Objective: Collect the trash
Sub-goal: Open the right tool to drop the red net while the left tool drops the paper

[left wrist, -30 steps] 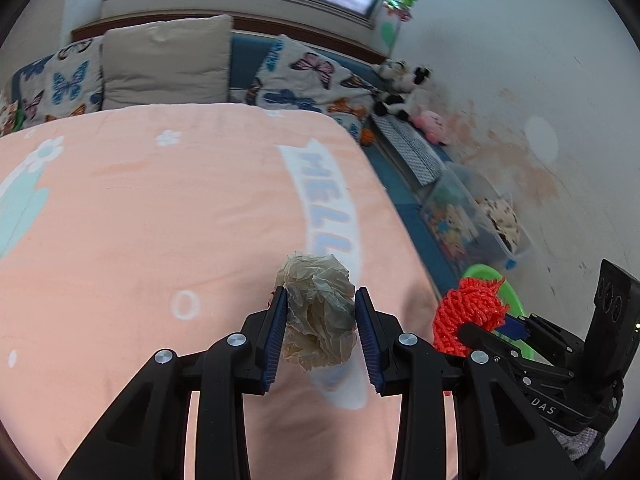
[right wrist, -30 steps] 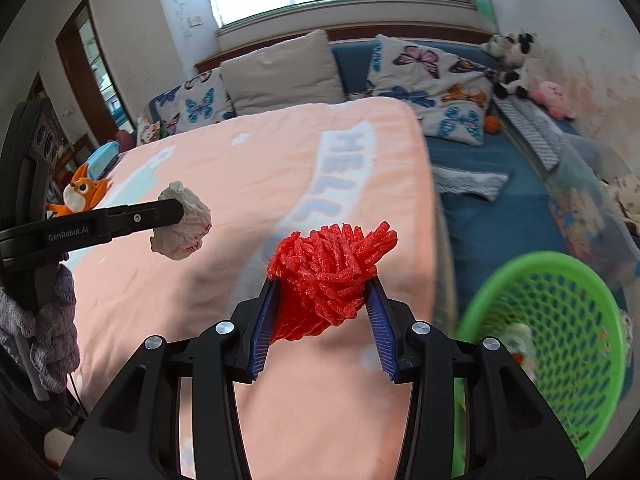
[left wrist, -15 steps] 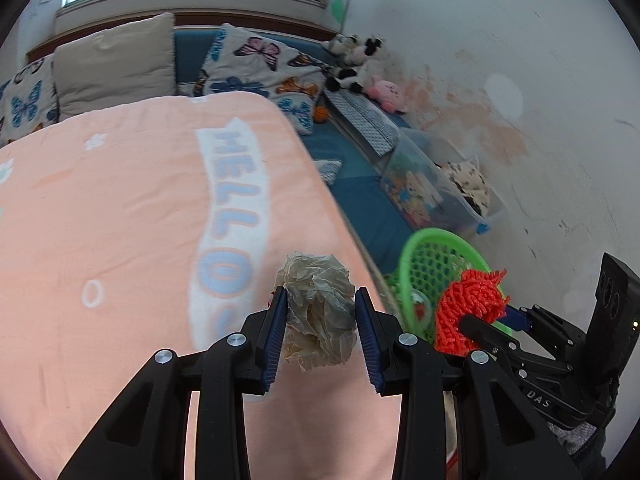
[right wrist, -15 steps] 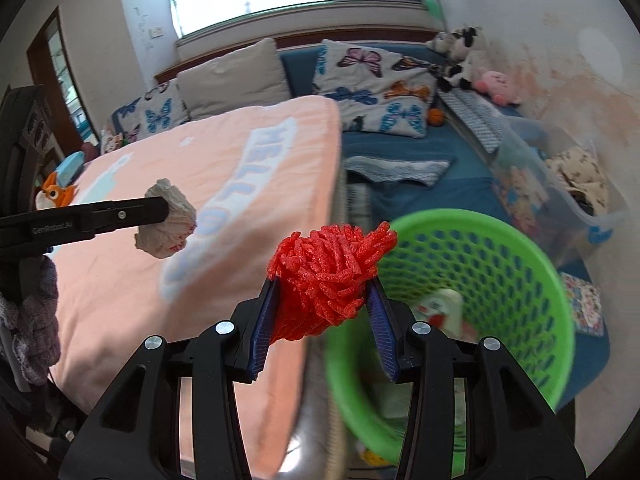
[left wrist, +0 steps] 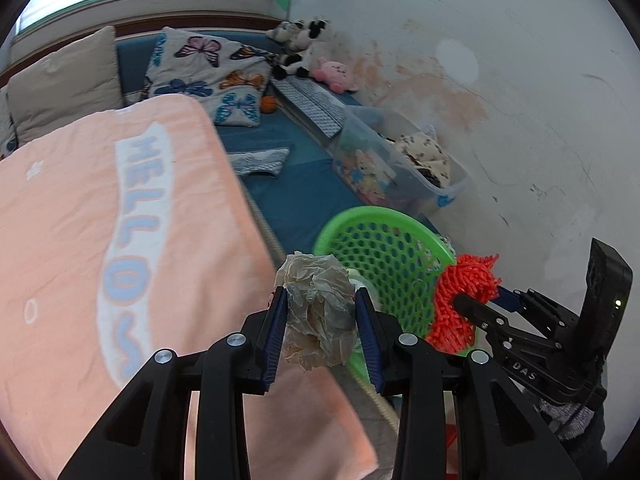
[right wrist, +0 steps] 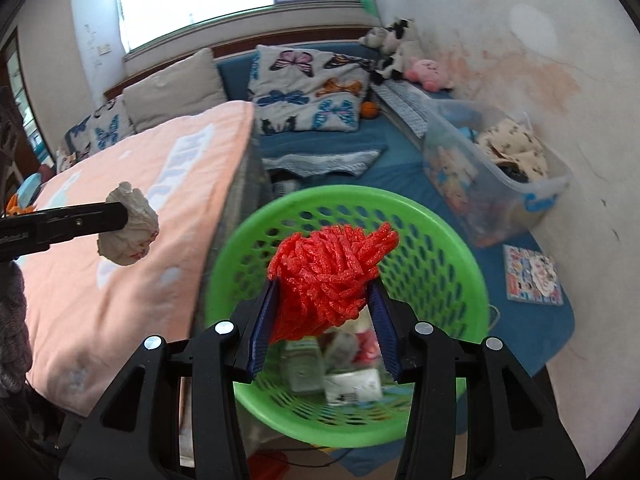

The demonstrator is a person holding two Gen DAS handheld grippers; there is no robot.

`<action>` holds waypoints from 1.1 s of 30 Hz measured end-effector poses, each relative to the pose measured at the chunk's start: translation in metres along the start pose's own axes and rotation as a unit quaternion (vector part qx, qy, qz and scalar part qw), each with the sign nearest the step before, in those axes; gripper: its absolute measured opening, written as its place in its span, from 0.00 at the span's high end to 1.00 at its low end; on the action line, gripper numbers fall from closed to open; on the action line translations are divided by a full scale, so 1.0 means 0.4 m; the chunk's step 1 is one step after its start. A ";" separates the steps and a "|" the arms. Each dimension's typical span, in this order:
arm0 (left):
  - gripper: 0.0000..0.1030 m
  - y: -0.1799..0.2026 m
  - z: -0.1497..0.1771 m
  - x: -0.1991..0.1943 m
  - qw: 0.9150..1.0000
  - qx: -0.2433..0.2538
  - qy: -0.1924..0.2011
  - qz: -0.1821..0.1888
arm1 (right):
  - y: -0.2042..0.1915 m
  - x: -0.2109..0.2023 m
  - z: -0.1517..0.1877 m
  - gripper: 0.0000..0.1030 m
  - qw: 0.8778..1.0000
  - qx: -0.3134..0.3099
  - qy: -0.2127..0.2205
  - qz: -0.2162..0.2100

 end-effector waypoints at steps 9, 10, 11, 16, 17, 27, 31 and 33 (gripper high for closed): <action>0.67 0.105 0.005 0.054 0.999 0.031 -0.015 0.017 | 0.080 -0.007 0.034 0.47 0.999 0.030 0.002 0.021; 0.67 0.114 0.005 0.059 0.999 0.033 -0.017 0.019 | 0.087 -0.009 0.039 0.45 0.999 0.033 0.002 0.022; 0.67 0.125 0.005 0.066 0.999 0.036 -0.018 0.021 | 0.094 -0.010 0.043 0.44 0.999 0.035 0.002 0.022; 0.66 0.159 0.011 0.096 0.998 0.044 -0.027 0.026 | 0.120 -0.018 0.056 0.40 0.999 0.043 0.003 0.026; 0.66 0.164 0.014 0.102 0.998 0.046 -0.029 0.027 | 0.125 -0.020 0.059 0.39 0.999 0.045 0.004 0.027; 0.63 0.194 0.027 0.141 0.997 0.054 -0.043 0.032 | 0.136 -0.042 0.062 0.35 0.998 0.053 0.015 0.026; 0.61 0.206 0.032 0.148 0.997 0.054 -0.047 0.038 | 0.137 -0.055 0.063 0.34 0.998 0.057 0.022 0.025; 0.61 0.210 0.032 0.152 0.997 0.053 -0.049 0.038 | 0.139 -0.060 0.065 0.33 0.998 0.057 0.023 0.025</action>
Point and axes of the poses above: each gripper's, at about its wrist camera, not at the fingertips, and x roughly the way its jaws point, y to its right, z to its underside, the point moved 4 cm from there along x, roughly the way its jaws point, and after that the axes turned 3 degrees about -x, right-handed, at the moved point
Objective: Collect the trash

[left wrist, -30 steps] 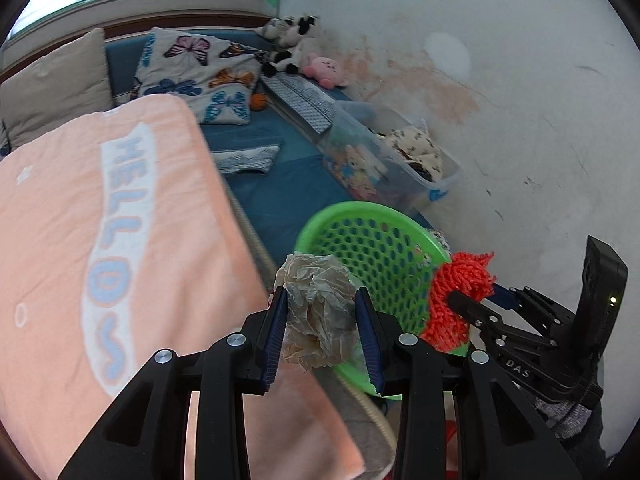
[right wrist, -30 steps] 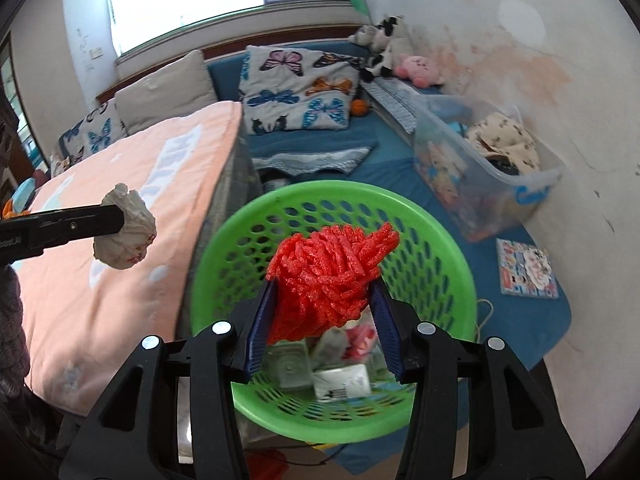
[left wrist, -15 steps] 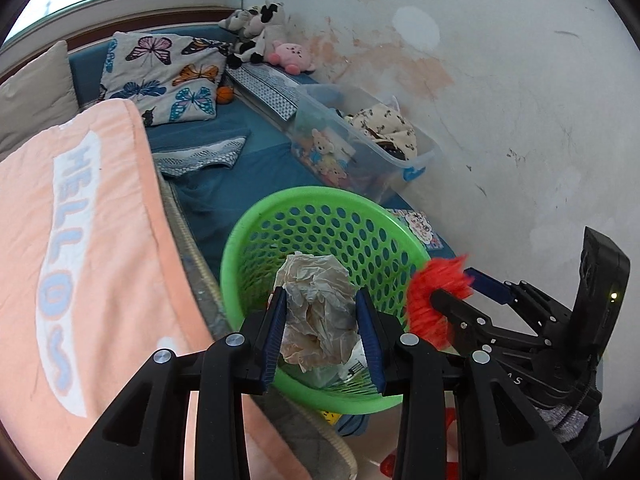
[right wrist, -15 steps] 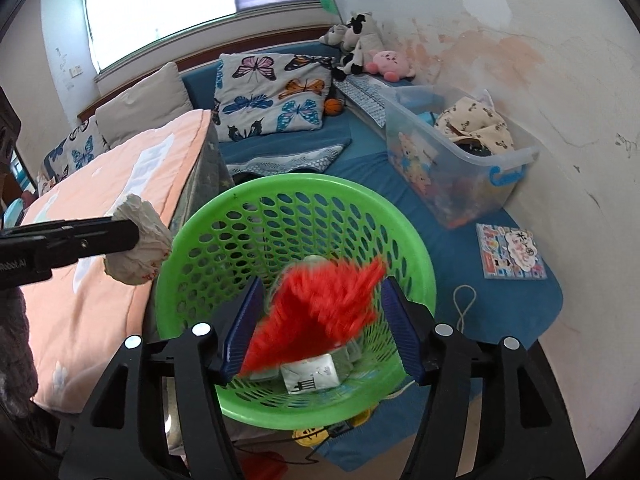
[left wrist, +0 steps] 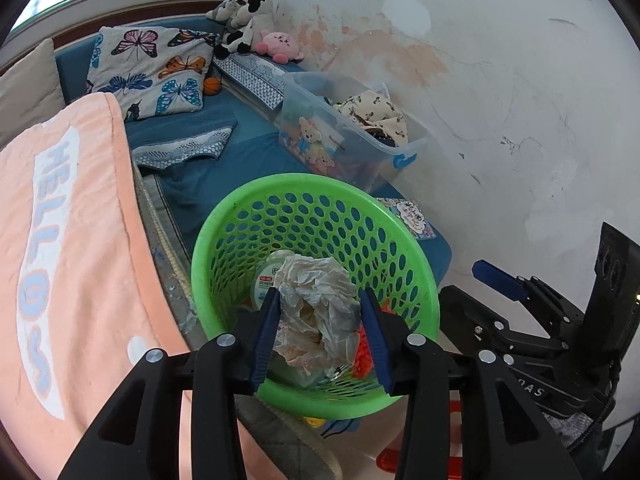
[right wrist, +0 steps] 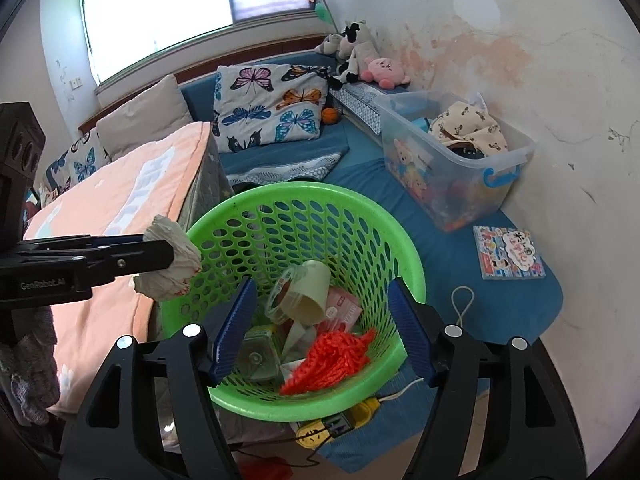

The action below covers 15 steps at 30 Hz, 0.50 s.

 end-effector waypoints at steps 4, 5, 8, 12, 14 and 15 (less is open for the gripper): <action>0.58 0.011 0.003 0.003 1.000 0.008 -0.001 0.003 | 0.002 -0.007 0.003 0.32 1.000 0.003 0.002 -0.001; 0.57 0.011 0.004 0.005 1.000 0.008 -0.002 0.004 | 0.005 -0.008 0.004 0.32 1.000 0.004 0.002 -0.001; 0.52 0.010 0.008 0.006 1.000 0.008 -0.003 0.003 | 0.007 -0.011 0.004 0.32 1.000 0.007 0.004 -0.001; 0.42 0.003 0.012 -0.002 1.000 0.010 0.000 -0.006 | 0.001 -0.017 0.003 0.32 1.000 0.008 0.006 -0.003; 0.35 -0.004 0.014 -0.011 1.000 0.012 0.003 -0.014 | -0.005 -0.019 0.003 0.32 1.000 0.009 0.007 -0.006; 0.35 -0.008 0.015 -0.016 1.000 0.013 0.007 -0.019 | -0.007 -0.021 0.003 0.32 1.000 0.009 0.008 -0.008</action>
Point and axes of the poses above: each gripper's, at about its wrist camera, not at the fingertips, and x roughly the way its jaws point, y to its right, z to its underside, the point moved 4 cm from there along x, roughly the way its jaws point, and after that the axes turned 3 degrees about -x, right-handed, at the moved point
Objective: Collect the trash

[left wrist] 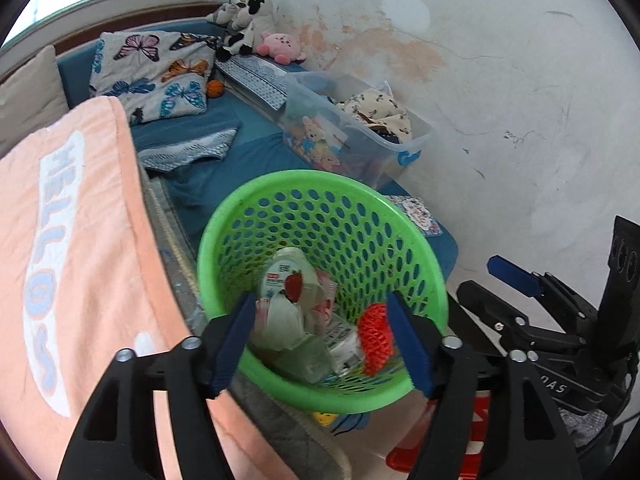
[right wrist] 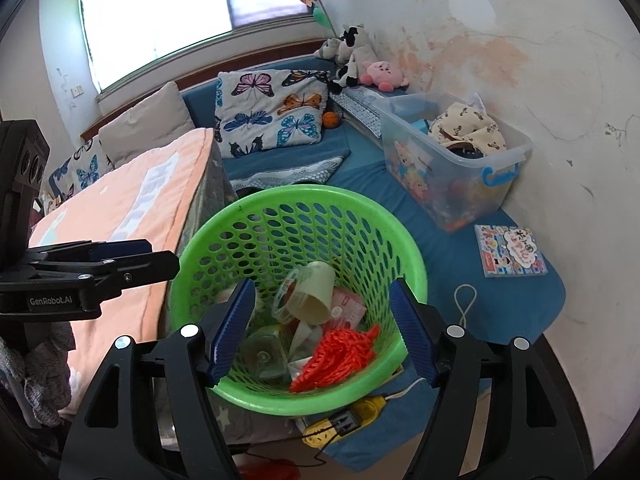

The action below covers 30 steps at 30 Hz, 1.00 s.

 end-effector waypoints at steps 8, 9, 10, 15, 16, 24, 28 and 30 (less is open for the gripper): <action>0.17 -0.063 0.015 -0.089 0.998 0.001 0.046 -0.048 | -0.070 -0.014 -0.004 0.27 1.000 -0.009 0.009 -0.023; 0.17 -0.076 0.019 -0.103 0.997 -0.001 0.052 -0.055 | -0.082 -0.015 -0.005 0.27 1.000 -0.011 0.010 -0.026; 0.15 -0.089 0.024 -0.117 0.997 -0.004 0.056 -0.059 | -0.093 -0.015 -0.007 0.26 0.999 -0.013 0.010 -0.028; 0.12 -0.154 0.039 -0.177 0.993 -0.018 0.076 -0.094 | -0.169 -0.019 -0.010 0.22 0.999 -0.036 0.015 -0.030; 0.11 -0.163 0.041 -0.186 0.992 -0.021 0.078 -0.097 | -0.184 -0.018 -0.012 0.21 0.999 -0.041 0.016 -0.030; 0.09 -0.256 0.071 -0.269 0.983 -0.042 0.099 -0.146 | -0.299 -0.016 -0.003 0.15 0.995 -0.083 0.020 -0.042; 0.08 -0.303 0.096 -0.309 0.977 -0.055 0.111 -0.172 | -0.346 -0.008 0.003 0.14 0.994 -0.090 0.014 -0.057; 0.08 -0.330 0.109 -0.331 0.974 -0.068 0.117 -0.180 | -0.377 -0.004 0.006 0.13 0.993 -0.095 0.013 -0.064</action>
Point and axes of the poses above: each gripper's, at about its wrist camera, not at the fingertips, and x roughly the way its jaws point, y to its right, z to its underside, the point moved 4 cm from there along x, roughly the way its jaws point, and after that the axes turned 3 degrees about -x, right-handed, at the moved point
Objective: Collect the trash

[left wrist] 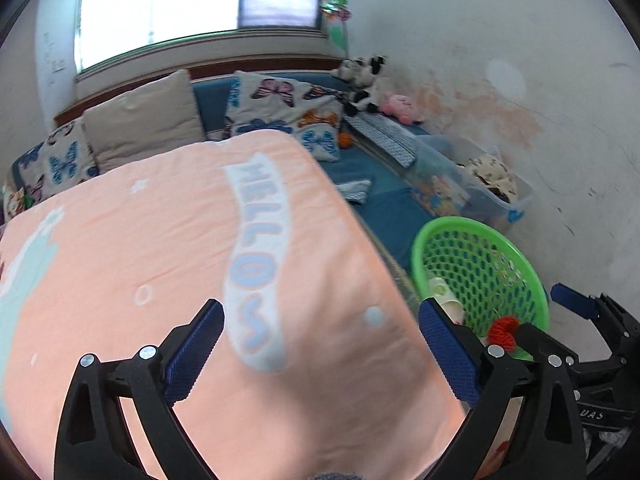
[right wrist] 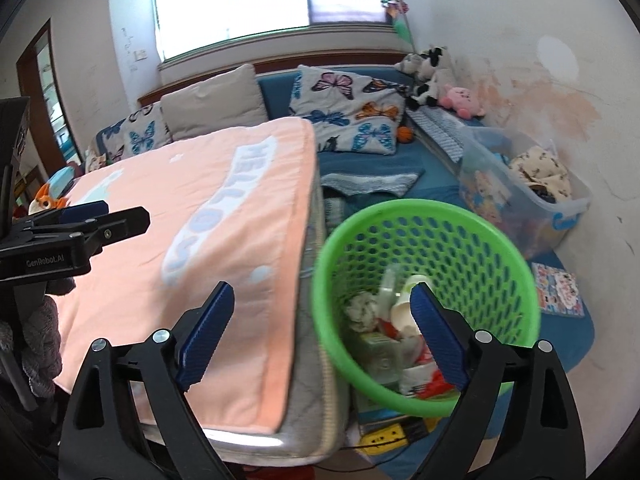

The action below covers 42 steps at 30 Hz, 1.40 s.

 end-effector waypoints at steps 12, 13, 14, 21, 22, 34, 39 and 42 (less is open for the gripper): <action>0.08 -0.146 0.023 -0.081 0.996 -0.030 0.042 -0.068 | -0.090 0.003 -0.020 0.11 0.999 -0.003 0.012 -0.030; 0.08 -0.155 0.027 -0.086 0.996 -0.033 0.044 -0.072 | -0.091 0.002 -0.022 0.11 0.999 0.001 0.014 -0.032; 0.08 -0.164 0.031 -0.089 0.996 -0.036 0.044 -0.073 | -0.090 0.002 -0.025 0.10 0.999 0.005 0.016 -0.035; 0.08 -0.210 0.061 -0.098 0.994 -0.055 0.040 -0.082 | -0.107 -0.002 -0.033 0.10 0.999 0.014 0.027 -0.039; 0.08 -0.215 0.064 -0.100 0.994 -0.056 0.040 -0.085 | -0.110 -0.001 -0.034 0.10 0.999 0.015 0.028 -0.040; 0.08 -0.242 0.083 -0.117 0.992 -0.069 0.041 -0.097 | -0.125 0.002 -0.035 0.09 0.998 0.014 0.032 -0.044; 0.08 -0.248 0.087 -0.131 0.991 -0.066 0.048 -0.109 | -0.138 0.002 -0.032 0.08 0.998 0.010 0.035 -0.047; 0.08 -0.252 0.089 -0.142 0.990 -0.064 0.053 -0.116 | -0.144 0.003 -0.031 0.08 0.998 0.009 0.037 -0.050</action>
Point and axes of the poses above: each gripper's, at about its wrist camera, not at the fingertips, and x roughly the way its jaws point, y to its right, z to its underside, the point moved 4 cm from there along x, roughly the way its jaws point, and after that the axes turned 3 degrees about -x, right-handed, at the moved point
